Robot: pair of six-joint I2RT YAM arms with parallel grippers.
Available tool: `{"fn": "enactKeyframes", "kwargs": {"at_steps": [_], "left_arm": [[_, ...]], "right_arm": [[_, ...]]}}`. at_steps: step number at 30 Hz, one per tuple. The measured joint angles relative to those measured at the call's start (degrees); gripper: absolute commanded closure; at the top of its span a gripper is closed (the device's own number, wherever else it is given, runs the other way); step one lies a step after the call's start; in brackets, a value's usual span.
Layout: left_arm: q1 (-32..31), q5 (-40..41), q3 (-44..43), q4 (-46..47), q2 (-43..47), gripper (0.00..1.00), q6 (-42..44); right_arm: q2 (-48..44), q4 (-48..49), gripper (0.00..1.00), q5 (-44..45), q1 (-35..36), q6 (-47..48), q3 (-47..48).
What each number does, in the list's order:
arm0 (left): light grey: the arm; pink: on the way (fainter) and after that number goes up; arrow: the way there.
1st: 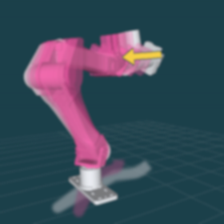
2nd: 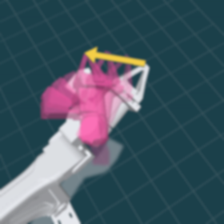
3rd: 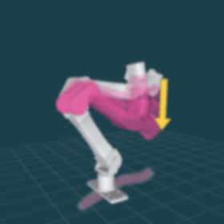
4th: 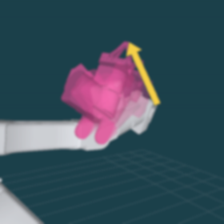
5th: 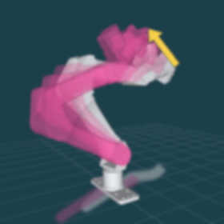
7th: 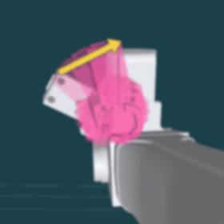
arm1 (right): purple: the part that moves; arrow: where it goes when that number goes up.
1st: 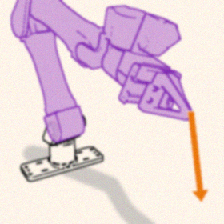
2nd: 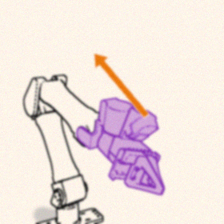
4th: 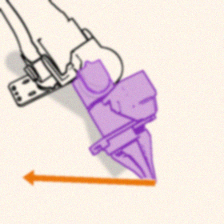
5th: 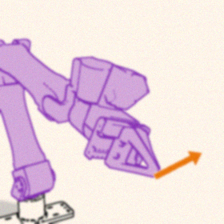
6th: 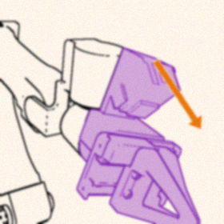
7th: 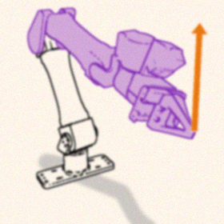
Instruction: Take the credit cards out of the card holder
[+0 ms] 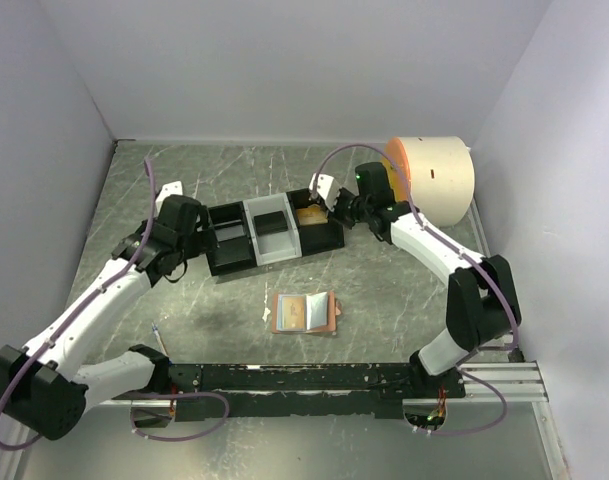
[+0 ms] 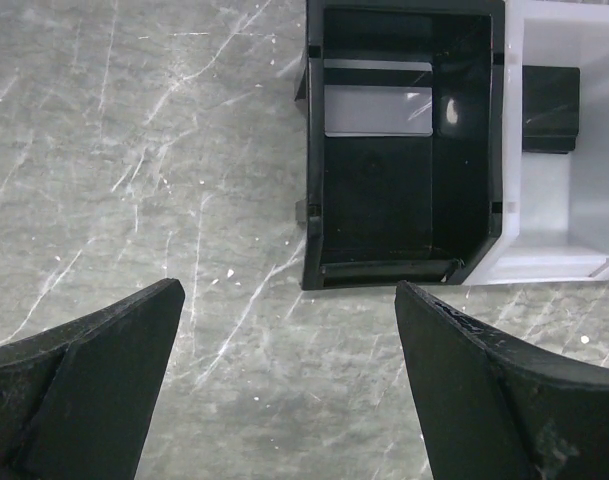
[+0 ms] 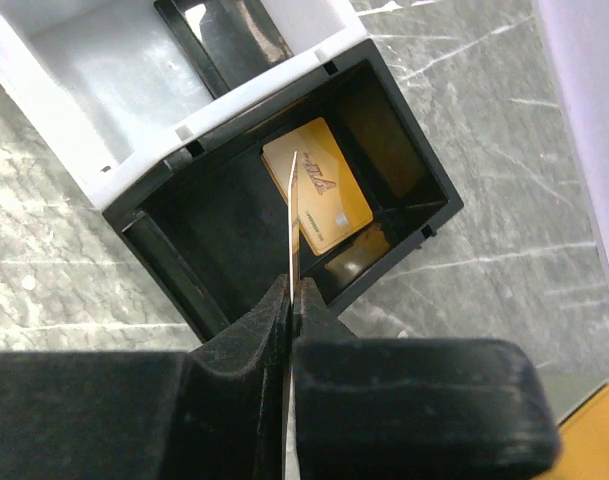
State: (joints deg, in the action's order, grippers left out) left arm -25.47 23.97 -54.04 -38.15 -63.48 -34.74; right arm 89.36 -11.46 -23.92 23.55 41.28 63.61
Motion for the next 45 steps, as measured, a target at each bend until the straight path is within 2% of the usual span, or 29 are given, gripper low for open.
{"fn": "enactKeyframes", "kwargs": {"at_steps": [10,20,32,45], "left_arm": [[0.3,2.0,5.8,1.4,4.0,0.0,2.2],[0.3,2.8,5.9,1.5,4.1,0.0,3.6],[0.3,3.7,5.9,1.5,4.2,0.0,4.4],[0.3,4.3,5.9,1.5,5.4,0.01,4.4]], "right_arm": [[9.9,0.9,1.0,-0.4,0.0,11.0,5.2],[17.5,4.2,1.0,0.3,0.4,17.2,7.5],[24.7,7.1,1.0,3.1,1.0,21.2,13.0],[31.0,6.4,0.94,6.4,2.8,22.9,17.6]]}}
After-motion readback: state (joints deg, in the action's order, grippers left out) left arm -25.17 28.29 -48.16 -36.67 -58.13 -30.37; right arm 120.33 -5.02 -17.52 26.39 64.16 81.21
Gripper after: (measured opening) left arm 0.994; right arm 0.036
